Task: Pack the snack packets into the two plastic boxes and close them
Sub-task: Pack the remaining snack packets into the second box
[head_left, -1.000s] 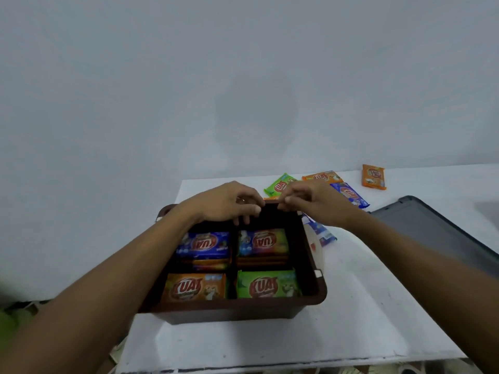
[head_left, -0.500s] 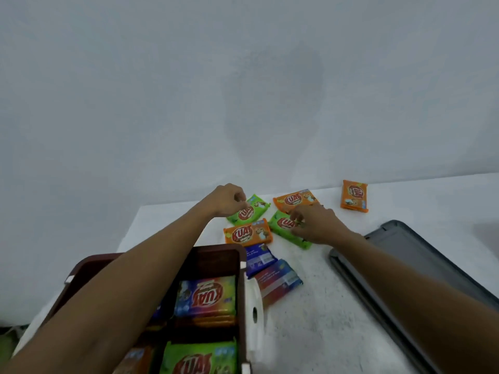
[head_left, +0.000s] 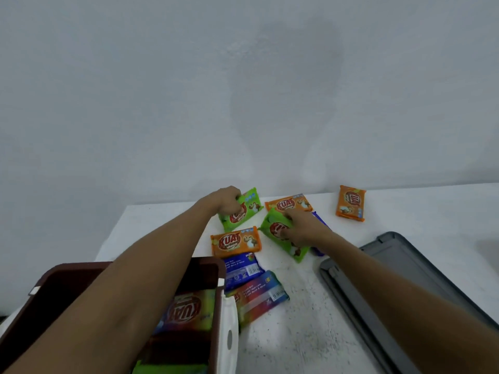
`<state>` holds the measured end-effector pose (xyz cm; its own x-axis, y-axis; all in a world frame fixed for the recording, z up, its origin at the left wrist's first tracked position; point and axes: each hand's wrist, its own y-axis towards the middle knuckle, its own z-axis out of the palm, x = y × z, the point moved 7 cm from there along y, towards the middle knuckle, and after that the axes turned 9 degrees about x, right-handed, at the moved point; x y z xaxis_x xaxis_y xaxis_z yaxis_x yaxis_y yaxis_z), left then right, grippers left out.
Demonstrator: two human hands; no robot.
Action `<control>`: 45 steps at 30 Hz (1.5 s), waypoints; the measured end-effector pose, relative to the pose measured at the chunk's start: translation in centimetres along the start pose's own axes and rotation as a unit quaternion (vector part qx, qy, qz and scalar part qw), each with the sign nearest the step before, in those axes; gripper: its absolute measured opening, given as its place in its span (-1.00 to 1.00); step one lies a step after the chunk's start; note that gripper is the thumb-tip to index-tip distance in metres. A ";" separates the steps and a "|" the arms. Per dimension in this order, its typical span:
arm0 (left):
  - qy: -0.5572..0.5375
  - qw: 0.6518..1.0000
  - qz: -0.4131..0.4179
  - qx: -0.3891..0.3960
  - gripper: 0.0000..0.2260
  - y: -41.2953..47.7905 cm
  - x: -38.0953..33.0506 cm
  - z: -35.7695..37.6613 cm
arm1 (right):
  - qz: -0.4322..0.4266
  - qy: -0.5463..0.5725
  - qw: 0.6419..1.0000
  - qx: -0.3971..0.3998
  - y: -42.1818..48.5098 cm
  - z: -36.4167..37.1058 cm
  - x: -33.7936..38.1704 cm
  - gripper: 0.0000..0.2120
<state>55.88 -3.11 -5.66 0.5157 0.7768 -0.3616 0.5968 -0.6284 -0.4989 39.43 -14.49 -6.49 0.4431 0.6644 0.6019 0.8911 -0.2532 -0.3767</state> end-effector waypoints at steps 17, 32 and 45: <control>-0.213 0.956 0.200 -0.036 -0.78 -23.9 9.6 -4.5 | -0.125 0.171 0.976 0.047 -10.7 3.2 16.6 -0.83; 0.065 0.966 0.249 -0.032 -0.80 -25.9 16.5 2.7 | -0.161 -0.298 0.940 0.048 -10.9 13.7 20.7 -0.62; 0.298 0.909 0.176 -0.232 -0.72 -27.5 15.7 2.2 | -0.197 -0.307 0.924 -0.110 -12.6 13.3 20.8 -0.61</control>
<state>46.21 26.42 0.61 0.8841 0.4499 0.1263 0.4534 -0.8913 0.0009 36.12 11.89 1.39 0.0002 0.9925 0.1222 0.9998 0.0022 -0.0196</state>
